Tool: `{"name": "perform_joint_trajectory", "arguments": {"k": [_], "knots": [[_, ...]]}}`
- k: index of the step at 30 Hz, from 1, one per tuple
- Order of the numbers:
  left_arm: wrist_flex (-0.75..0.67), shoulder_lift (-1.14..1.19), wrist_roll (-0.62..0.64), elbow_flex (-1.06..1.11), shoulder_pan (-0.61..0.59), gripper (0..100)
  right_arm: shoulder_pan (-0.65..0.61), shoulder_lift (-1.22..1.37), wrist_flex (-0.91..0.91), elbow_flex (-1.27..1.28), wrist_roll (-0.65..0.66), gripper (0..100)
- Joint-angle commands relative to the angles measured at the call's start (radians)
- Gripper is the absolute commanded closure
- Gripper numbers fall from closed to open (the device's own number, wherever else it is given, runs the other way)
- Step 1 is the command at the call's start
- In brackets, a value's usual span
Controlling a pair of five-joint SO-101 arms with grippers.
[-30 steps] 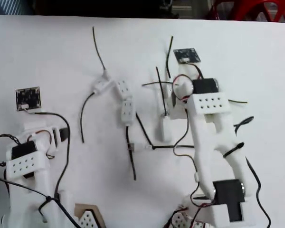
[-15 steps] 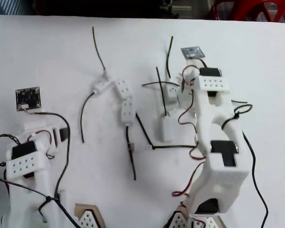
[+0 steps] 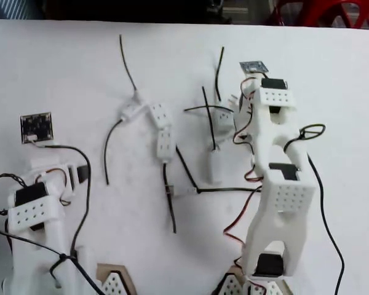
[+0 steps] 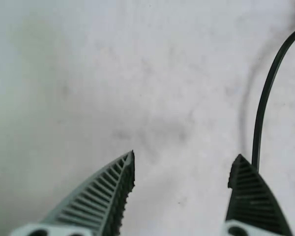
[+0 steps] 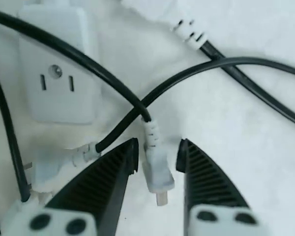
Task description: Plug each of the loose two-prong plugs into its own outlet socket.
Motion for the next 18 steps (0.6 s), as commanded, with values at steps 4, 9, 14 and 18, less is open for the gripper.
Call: {"name": "perform_joint_trajectory", "arguments": {"k": [4, 9, 14, 18], "knots": [[-0.020, -0.035, 0.002, -0.002, -0.002, 70, 0.016, 0.008, 0.005, -0.075, 0.005, 95.5], [-0.020, -0.035, 0.002, -0.002, -0.002, 70, 0.036, -0.001, 0.038, -0.078, 0.006, 95.7], [-0.020, -0.035, 0.002, -0.002, -0.002, 70, 0.028, -0.025, 0.127, -0.080, 0.020, 97.2], [-0.020, -0.035, 0.002, -0.002, -0.002, 70, 0.013, -0.133, 0.234, -0.077, 0.087, 98.1]]}}
